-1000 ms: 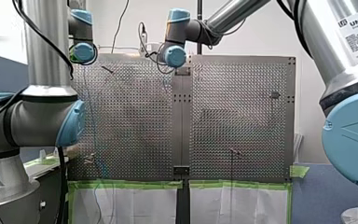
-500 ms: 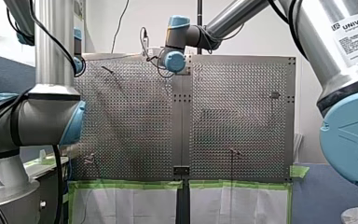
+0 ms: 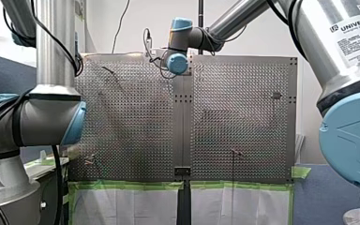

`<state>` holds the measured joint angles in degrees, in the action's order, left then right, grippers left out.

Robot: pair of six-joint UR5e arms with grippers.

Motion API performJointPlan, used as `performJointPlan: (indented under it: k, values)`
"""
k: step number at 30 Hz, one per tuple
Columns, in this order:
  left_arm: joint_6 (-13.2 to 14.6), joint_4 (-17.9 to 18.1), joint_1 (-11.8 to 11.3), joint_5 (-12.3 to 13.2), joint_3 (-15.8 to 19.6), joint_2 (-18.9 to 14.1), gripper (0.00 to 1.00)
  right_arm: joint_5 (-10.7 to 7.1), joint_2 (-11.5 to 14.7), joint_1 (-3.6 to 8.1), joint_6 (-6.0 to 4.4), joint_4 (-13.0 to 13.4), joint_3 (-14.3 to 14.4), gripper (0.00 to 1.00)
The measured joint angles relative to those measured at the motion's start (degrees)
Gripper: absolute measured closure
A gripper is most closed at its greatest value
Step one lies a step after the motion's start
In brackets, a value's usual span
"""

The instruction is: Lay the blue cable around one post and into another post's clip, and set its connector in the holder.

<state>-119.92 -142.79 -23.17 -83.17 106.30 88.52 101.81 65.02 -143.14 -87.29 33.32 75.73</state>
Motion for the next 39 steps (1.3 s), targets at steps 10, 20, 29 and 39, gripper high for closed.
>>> performJointPlan:
  k: [10,20,29,39]
  values:
    - [-0.99,0.69,1.44,1.28,-0.33,0.85,0.00,-0.12,-0.23,0.37,-0.02,1.14,-0.78,1.00]
    - [-1.30,1.99,2.33,1.78,-0.81,3.00,0.00,-0.42,-1.99,0.61,-0.06,0.58,-3.57,1.00]
    - [-0.93,2.73,3.16,2.71,-1.26,5.59,0.00,-0.31,-4.99,0.91,-0.10,0.09,-5.61,1.00]
    - [0.60,2.56,4.57,3.53,-1.30,8.60,0.00,0.05,-6.30,2.36,-1.77,-0.13,-5.77,1.00]
